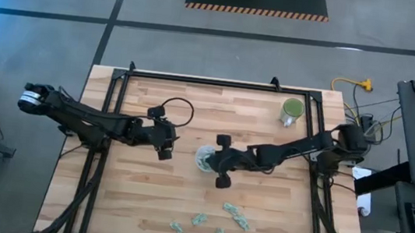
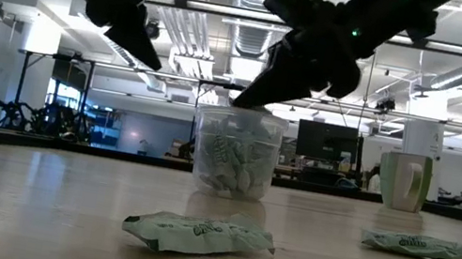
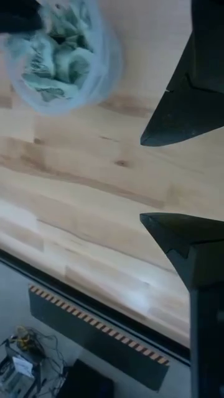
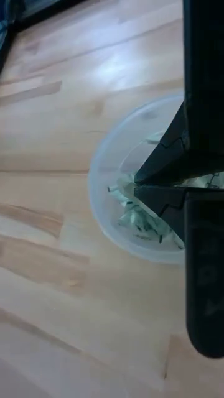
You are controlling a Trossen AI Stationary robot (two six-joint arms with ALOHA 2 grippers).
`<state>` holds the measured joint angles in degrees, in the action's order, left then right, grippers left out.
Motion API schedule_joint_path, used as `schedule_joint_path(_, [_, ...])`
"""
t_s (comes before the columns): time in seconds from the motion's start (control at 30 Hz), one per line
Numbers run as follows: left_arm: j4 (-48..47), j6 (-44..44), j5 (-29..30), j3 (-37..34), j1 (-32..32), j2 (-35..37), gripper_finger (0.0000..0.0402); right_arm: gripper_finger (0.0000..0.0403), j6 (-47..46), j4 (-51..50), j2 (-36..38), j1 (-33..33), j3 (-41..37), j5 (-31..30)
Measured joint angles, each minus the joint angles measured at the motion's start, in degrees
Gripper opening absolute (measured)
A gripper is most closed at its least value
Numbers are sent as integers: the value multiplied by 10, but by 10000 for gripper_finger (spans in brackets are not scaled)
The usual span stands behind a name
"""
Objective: Pick and place Stevia / Truvia into bins
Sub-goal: Put the light green stevia packet into the transparent container
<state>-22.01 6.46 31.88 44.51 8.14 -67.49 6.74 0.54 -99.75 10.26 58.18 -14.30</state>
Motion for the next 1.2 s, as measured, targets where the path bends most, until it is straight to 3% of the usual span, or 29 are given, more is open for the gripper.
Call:
schedule_joint_path(0.7, [-5,7,0,0,1,6,169,8,-121,-22,-29,-41,8,89])
schedule_joint_path(1.07, [-5,7,-1,0,1,6,169,10,-109,-31,-29,-44,17,90])
schedule_joint_path(1.2, [-5,7,-1,0,1,6,169,35,-84,-37,-29,-39,25,90])
